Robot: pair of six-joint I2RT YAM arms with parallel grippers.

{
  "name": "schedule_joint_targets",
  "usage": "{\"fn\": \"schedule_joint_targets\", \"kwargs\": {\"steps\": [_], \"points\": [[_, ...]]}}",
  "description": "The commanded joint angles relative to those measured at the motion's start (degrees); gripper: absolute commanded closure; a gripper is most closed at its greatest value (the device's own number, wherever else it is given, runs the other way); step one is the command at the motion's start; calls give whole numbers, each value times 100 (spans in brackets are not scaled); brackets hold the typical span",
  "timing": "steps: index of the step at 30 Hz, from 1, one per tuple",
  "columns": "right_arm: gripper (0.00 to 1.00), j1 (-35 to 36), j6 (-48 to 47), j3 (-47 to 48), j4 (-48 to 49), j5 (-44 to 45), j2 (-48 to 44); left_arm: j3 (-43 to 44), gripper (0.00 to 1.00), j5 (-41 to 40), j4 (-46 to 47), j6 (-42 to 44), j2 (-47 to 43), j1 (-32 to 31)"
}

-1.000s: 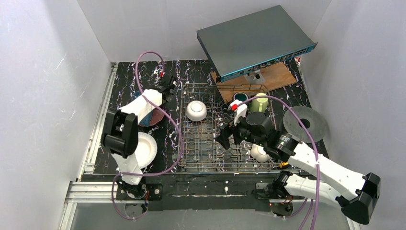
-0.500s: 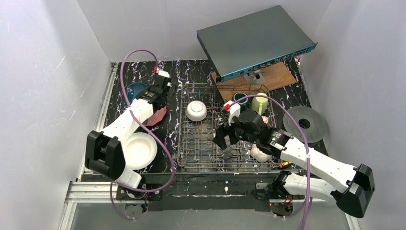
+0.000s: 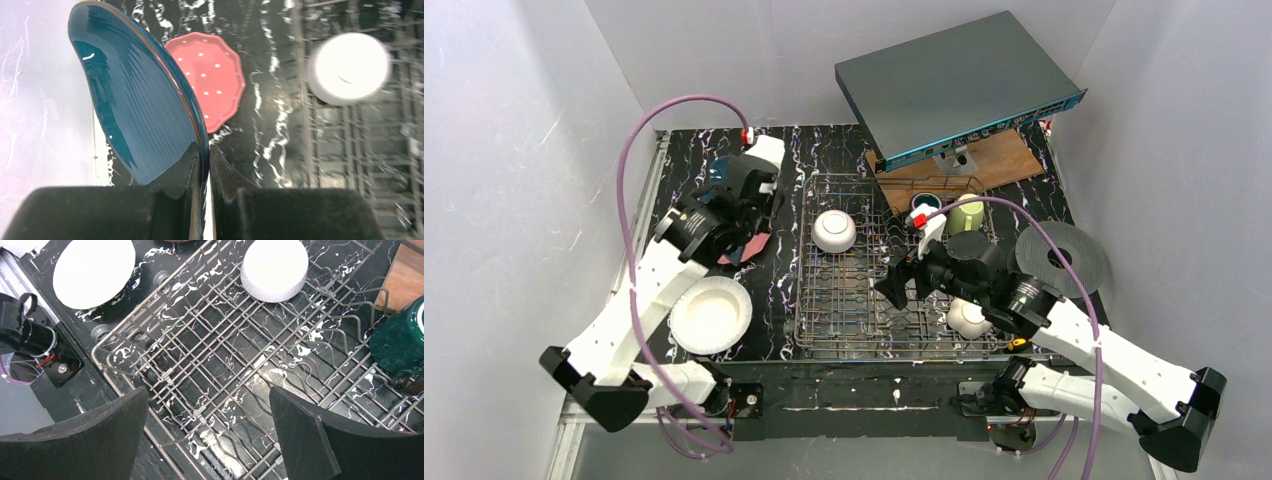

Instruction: Load the mixed dishes into the dish rack

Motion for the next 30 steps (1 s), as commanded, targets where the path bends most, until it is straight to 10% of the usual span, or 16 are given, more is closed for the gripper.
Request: {"fn": "schedule_joint_targets", "kwargs": {"steps": [1, 16, 30], "points": [[2, 18, -50, 211, 34, 70, -308, 434, 100, 373, -949, -491, -473, -791], [2, 18, -326, 230, -336, 674, -842, 290, 100, 1366, -901, -1068, -17, -3175], [2, 14, -630, 113, -527, 967, -1213, -562, 100, 4921, 1014, -216, 93, -2503]]}}
